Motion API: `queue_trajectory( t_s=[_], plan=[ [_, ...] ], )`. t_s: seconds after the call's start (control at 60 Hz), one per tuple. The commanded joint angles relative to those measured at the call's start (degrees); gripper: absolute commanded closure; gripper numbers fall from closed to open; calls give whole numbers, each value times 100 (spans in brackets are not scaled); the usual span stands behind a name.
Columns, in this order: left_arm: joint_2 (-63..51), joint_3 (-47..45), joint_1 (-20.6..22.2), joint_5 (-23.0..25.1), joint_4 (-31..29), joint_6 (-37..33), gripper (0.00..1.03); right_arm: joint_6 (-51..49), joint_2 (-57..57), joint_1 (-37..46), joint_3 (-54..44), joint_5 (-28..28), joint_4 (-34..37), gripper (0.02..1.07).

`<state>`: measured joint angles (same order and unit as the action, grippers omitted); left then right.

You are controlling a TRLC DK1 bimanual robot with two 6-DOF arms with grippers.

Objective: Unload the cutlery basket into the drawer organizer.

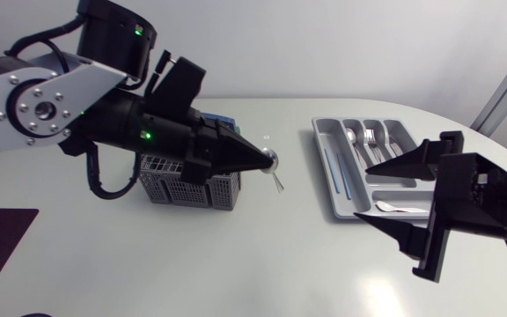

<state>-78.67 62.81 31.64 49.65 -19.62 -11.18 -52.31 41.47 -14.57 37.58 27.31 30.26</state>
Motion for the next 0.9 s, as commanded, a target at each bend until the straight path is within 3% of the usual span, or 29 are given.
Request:
queue_trajectory(
  t_s=[0.0,0.117,0.283,0.45,0.883],
  plan=[
    [-236,-23,158,256,-51,-288,100,301,177,-398,179,64,182,25],
    [-438,118,361,388,-359,-657,100,406,388,-793,250,90,252,26],
    [-623,267,624,423,-842,-1299,100,450,722,-899,355,415,261,42],
    [-737,302,782,405,-816,-1440,100,494,1012,-1004,399,679,261,44],
    [-904,469,914,564,-1062,-1633,100,512,1355,-1171,329,1101,208,71]
  ],
)
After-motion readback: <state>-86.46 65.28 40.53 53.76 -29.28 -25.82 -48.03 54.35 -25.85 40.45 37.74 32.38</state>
